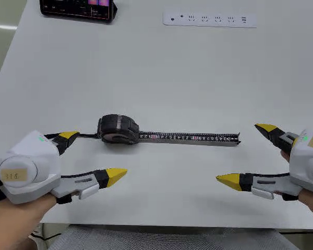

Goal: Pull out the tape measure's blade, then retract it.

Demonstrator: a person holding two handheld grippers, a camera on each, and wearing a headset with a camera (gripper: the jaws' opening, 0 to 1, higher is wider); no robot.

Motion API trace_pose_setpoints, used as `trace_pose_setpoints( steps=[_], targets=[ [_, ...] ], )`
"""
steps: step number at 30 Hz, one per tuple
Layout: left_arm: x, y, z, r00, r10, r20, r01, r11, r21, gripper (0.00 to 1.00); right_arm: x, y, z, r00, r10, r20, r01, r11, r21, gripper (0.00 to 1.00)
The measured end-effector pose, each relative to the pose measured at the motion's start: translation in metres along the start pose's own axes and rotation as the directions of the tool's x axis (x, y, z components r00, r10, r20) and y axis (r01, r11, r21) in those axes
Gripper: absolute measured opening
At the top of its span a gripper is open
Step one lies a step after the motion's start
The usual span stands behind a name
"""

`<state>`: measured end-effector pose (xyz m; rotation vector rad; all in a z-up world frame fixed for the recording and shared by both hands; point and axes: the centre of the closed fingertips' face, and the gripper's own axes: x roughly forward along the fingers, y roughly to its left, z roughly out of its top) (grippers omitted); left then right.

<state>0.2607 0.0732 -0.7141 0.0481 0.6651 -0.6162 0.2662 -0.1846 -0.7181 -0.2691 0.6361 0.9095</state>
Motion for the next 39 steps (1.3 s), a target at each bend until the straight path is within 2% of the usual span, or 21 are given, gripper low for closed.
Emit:
trace_pose_setpoints(
  steps=[21, 29, 39],
  targets=[
    [0.035, 0.002, 0.025, 0.9976, 0.045, 0.052, -0.040, 0.994, -0.106, 0.83, 0.004, -0.007, 0.002, 1.0000, 0.006, -0.004, -0.006, 1.000, 0.003, 0.93],
    [0.040, 0.000, 0.026, 0.9967, 0.052, 0.062, -0.043, 0.989, -0.144, 0.82, 0.005, -0.007, 0.001, 1.0000, 0.008, -0.006, -0.008, 1.000, 0.003, 0.93],
    [0.044, -0.001, 0.025, 0.9963, 0.057, 0.065, -0.046, 0.986, -0.159, 0.81, 0.007, -0.007, 0.001, 0.9999, 0.013, -0.008, -0.013, 1.000, 0.004, 0.92]
  ],
)
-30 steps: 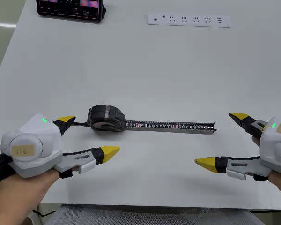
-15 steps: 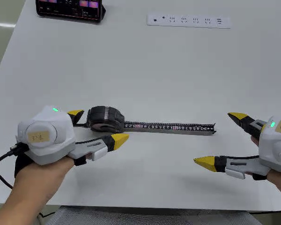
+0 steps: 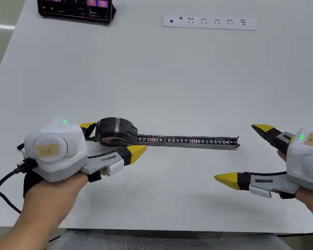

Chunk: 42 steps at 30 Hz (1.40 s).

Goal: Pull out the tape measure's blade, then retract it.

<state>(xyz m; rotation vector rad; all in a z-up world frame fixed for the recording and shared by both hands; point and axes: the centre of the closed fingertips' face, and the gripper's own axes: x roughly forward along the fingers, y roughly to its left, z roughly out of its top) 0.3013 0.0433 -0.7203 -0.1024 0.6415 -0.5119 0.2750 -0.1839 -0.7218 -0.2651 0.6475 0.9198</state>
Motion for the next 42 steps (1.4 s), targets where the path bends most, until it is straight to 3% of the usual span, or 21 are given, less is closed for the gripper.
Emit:
trace_pose_setpoints(
  steps=[11, 18, 42],
  targets=[
    [0.001, 0.000, 0.001, 0.9995, 0.025, 0.021, -0.024, 0.999, -0.038, 0.80, 0.002, 0.001, 0.000, 1.0000, 0.008, -0.002, -0.008, 1.000, -0.001, 0.89],
    [0.003, 0.003, 0.002, 0.9958, 0.083, 0.039, -0.080, 0.994, -0.071, 0.77, 0.002, 0.002, -0.001, 0.9993, 0.037, -0.010, -0.037, 0.999, -0.010, 0.81],
    [0.013, 0.018, -0.005, 0.9754, 0.220, 0.015, -0.216, 0.967, -0.132, 0.67, 0.007, -0.020, 0.000, 0.9925, 0.082, -0.091, -0.093, 0.989, -0.119, 0.65]
  ],
)
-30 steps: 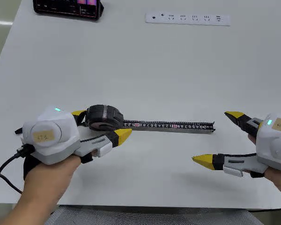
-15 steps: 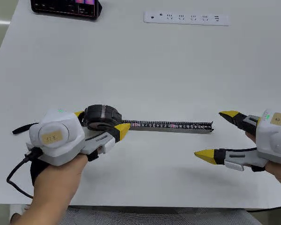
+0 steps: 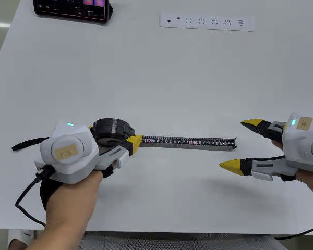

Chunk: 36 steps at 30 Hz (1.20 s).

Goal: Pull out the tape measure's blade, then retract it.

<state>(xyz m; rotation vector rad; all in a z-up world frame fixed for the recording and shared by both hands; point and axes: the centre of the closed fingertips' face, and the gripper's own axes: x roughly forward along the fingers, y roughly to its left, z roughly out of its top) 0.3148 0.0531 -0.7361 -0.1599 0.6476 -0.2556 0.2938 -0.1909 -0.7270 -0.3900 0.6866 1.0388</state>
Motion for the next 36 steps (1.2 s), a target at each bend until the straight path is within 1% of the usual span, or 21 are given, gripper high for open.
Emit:
trace_pose_setpoints(
  steps=[9, 12, 20, 25, 32, 34, 36],
  targets=[
    [0.006, 0.003, -0.002, 0.9995, 0.030, -0.006, -0.030, 0.999, -0.016, 0.66, 0.001, -0.003, -0.001, 0.9998, 0.014, -0.016, -0.015, 1.000, -0.021, 0.62],
    [0.007, 0.005, -0.003, 0.9990, 0.045, -0.009, -0.045, 0.999, -0.010, 0.64, 0.001, -0.004, -0.001, 0.9996, 0.015, -0.022, -0.016, 0.999, -0.031, 0.60],
    [0.008, 0.009, -0.005, 0.9978, 0.065, -0.016, -0.065, 0.998, -0.011, 0.60, 0.002, -0.007, -0.002, 0.9992, 0.022, -0.033, -0.024, 0.998, -0.050, 0.56],
    [0.007, 0.008, -0.004, 0.9981, 0.060, -0.008, -0.061, 0.998, -0.033, 0.59, 0.003, -0.008, -0.004, 0.9987, 0.027, -0.042, -0.029, 0.998, -0.062, 0.55],
    [0.007, 0.008, -0.004, 0.9982, 0.059, -0.008, -0.059, 0.998, -0.037, 0.59, 0.005, -0.008, -0.007, 0.9973, 0.041, -0.061, -0.046, 0.995, -0.084, 0.51],
    [0.007, 0.008, -0.003, 0.9983, 0.058, -0.009, -0.058, 0.998, -0.035, 0.59, 0.005, -0.009, -0.008, 0.9962, 0.048, -0.073, -0.054, 0.994, -0.096, 0.50],
    [0.007, 0.008, -0.003, 0.9984, 0.056, -0.009, -0.056, 0.998, -0.035, 0.59, 0.006, -0.011, -0.012, 0.9937, 0.052, -0.099, -0.063, 0.991, -0.115, 0.47]
  ],
)
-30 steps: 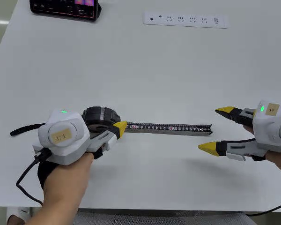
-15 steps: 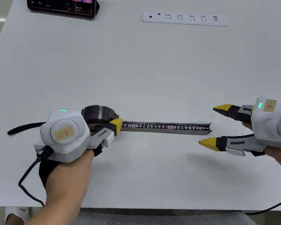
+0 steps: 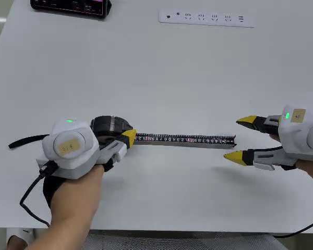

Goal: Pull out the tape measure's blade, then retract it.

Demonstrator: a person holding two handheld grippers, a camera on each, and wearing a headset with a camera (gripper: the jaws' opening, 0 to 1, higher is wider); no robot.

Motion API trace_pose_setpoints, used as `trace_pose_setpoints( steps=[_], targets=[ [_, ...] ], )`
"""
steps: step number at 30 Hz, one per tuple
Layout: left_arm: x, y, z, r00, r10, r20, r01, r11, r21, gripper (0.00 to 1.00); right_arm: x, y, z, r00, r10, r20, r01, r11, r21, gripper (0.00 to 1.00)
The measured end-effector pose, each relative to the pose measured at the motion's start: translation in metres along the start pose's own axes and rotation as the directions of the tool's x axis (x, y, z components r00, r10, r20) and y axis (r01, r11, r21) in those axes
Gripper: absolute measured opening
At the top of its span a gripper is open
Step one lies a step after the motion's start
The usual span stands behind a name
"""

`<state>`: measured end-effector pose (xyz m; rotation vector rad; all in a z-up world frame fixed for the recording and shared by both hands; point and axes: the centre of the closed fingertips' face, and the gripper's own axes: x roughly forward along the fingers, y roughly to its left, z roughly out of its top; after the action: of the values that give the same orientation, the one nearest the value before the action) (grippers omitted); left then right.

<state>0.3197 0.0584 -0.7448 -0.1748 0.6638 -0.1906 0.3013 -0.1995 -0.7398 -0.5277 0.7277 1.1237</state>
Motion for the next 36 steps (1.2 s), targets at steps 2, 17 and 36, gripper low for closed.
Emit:
trace_pose_setpoints(
  steps=[2, 17, 36],
  targets=[
    [0.000, 0.000, 0.000, 1.0000, -0.001, -0.001, 0.001, 1.000, 0.000, 0.59, 0.001, -0.001, -0.001, 0.9999, 0.012, -0.012, -0.012, 1.000, -0.004, 0.45],
    [0.001, 0.001, -0.001, 1.0000, -0.005, -0.005, 0.005, 1.000, -0.004, 0.59, 0.010, -0.002, -0.016, 0.9843, 0.112, -0.136, -0.127, 0.986, -0.105, 0.26],
    [0.001, 0.000, -0.001, 1.0000, -0.005, -0.007, 0.004, 1.000, -0.010, 0.59, 0.019, -0.003, -0.027, 0.9663, 0.158, -0.204, -0.191, 0.969, -0.158, 0.15]
  ],
)
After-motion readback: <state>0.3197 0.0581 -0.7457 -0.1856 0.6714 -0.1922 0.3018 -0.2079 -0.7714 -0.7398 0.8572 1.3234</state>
